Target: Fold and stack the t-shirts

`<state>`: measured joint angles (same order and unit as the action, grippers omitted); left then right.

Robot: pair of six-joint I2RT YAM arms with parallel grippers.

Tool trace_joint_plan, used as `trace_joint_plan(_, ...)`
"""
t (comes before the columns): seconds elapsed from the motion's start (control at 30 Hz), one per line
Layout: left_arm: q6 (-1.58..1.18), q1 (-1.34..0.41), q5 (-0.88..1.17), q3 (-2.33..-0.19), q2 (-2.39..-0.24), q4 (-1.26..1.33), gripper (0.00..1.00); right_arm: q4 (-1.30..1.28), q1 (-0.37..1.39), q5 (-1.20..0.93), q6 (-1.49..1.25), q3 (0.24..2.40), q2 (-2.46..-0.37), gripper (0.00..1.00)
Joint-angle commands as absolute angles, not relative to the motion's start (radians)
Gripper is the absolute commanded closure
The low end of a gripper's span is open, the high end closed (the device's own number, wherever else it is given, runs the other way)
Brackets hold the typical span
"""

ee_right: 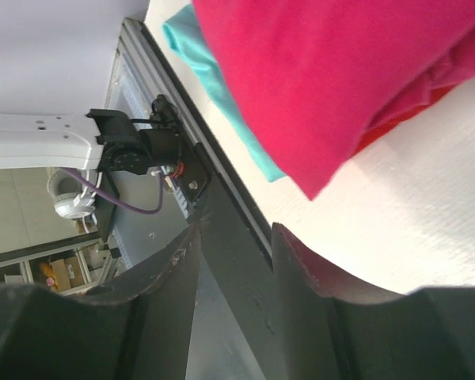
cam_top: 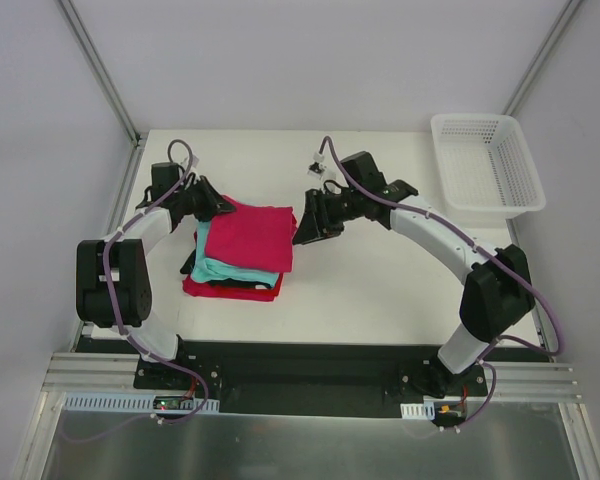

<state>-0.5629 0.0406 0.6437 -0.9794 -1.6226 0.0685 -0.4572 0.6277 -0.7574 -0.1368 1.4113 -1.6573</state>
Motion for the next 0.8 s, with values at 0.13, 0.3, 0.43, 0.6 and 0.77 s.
trace_joint_plan(0.13,-0.546,0.054,0.649,-1.031,-1.589,0.069,1.0,-0.155,0.465,-0.746,-0.229,1.258,-1.686,0.44)
trace_joint_plan(0.3,-0.54,0.054,0.65,-1.058,-1.594,0.049,1.0,0.133,0.4,-0.732,-0.322,1.164,-1.727,0.38)
trace_joint_plan(0.43,-0.545,0.054,0.657,-1.072,-1.603,0.044,1.0,0.227,0.388,-0.759,-0.392,1.184,-1.798,0.37)
trace_joint_plan(0.6,-0.546,0.054,0.663,-1.078,-1.612,0.04,1.0,0.302,0.405,-0.779,-0.434,1.203,-1.838,0.04)
trace_joint_plan(0.77,-0.541,0.054,0.664,-1.08,-1.612,0.037,1.0,0.34,0.419,-0.77,-0.46,1.198,-1.848,0.04)
